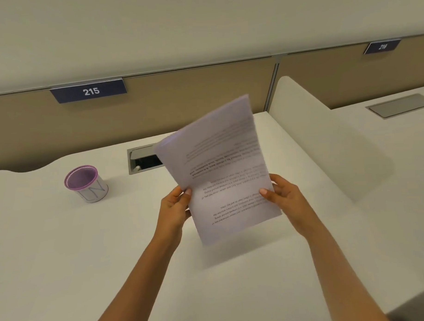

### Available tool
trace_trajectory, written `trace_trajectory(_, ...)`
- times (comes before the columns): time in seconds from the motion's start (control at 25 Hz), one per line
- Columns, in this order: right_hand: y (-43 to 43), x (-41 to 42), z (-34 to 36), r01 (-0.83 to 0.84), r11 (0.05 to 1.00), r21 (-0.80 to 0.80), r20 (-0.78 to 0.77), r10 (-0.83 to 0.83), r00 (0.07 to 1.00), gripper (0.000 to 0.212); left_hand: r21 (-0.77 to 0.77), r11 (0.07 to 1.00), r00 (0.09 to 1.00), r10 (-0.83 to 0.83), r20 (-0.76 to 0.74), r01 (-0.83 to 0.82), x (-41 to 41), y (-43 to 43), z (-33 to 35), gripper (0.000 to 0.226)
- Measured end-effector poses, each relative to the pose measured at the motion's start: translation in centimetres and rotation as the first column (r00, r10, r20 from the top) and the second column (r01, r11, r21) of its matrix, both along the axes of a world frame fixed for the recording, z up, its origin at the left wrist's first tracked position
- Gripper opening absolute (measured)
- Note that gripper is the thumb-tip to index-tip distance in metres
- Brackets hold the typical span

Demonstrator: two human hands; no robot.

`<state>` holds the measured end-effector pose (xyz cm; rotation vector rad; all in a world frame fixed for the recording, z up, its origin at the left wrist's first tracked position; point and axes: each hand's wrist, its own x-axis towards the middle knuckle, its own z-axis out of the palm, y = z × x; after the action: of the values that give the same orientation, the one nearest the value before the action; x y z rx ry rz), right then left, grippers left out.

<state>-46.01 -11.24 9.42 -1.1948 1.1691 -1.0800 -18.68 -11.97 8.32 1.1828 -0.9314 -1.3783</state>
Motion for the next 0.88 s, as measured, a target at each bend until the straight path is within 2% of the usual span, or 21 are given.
trace_trajectory(0.08, 0.7, -0.9, 0.4, 0.097, 0.994, 0.049, 0.127, -0.102, 0.987, 0.039, 0.097, 0.989, 0.977, 0.127, -0.171, -0.112, -0.2, 0.0, 0.4, 0.025)
trace_trajectory(0.16, 1.8, 0.7, -0.6, 0.200, 0.971, 0.135, 0.331, -0.234, 0.914, 0.035, 0.164, 0.971, 0.920, 0.221, -0.323, -0.175, -1.1, 0.4, 0.4, 0.024)
trace_trajectory(0.24, 2.9, 4.2, -1.7, 0.155, 0.973, 0.173, 0.437, -0.217, 0.873, 0.029, 0.206, 0.959, 0.870, 0.266, -0.415, -0.195, -2.5, 1.1, 0.1, 0.025)
trace_trajectory(0.36, 3.2, 8.6, -1.8, 0.138, 0.982, 0.128, 0.494, -0.184, 0.850, 0.039, 0.231, 0.960, 0.846, 0.254, -0.469, -0.160, -4.5, 2.6, -1.0, 0.030)
trace_trajectory(0.44, 2.9, 8.7, -1.5, 0.225, 0.967, 0.117, 0.428, -0.253, 0.867, 0.035, 0.217, 0.967, 0.853, 0.223, -0.472, -0.133, -4.4, 3.2, -1.7, 0.030)
trace_trajectory(0.52, 2.6, 7.1, -1.2, 0.265, 0.960, 0.087, 0.330, -0.279, 0.902, 0.033, 0.185, 0.971, 0.865, 0.221, -0.450, -0.152, -2.8, 2.8, -1.8, 0.029)
trace_trajectory(0.64, 2.3, 3.8, -0.8, 0.234, 0.971, 0.049, 0.237, -0.239, 0.942, 0.032, 0.109, 0.972, 0.895, 0.236, -0.379, -0.210, 2.1, 1.2, -0.7, 0.024)
trace_trajectory(0.68, 2.1, 2.8, -0.6, 0.213, 0.976, 0.036, 0.215, -0.216, 0.952, 0.030, 0.068, 0.978, 0.925, 0.207, -0.319, -0.196, 3.9, 0.6, -0.1, 0.023)
trace_trajectory(0.76, 1.7, 1.5, -0.3, 0.167, 0.986, 0.014, 0.166, -0.167, 0.972, 0.029, -0.003, 0.994, 0.989, 0.106, -0.107, -0.106, 6.6, -0.3, 1.3, 0.026)
trace_trajectory(0.84, 1.4, 0.7, -0.2, 0.129, 0.992, -0.003, 0.124, -0.128, 0.984, 0.032, -0.045, 0.999, 0.995, -0.002, 0.103, 0.007, 7.9, -0.9, 2.0, 0.031)
trace_trajectory(0.88, 1.4, 0.4, -0.4, 0.118, 0.993, -0.008, 0.108, -0.116, 0.987, 0.034, -0.064, 0.997, 0.988, -0.040, 0.149, 0.050, 8.1, -0.9, 2.0, 0.032)
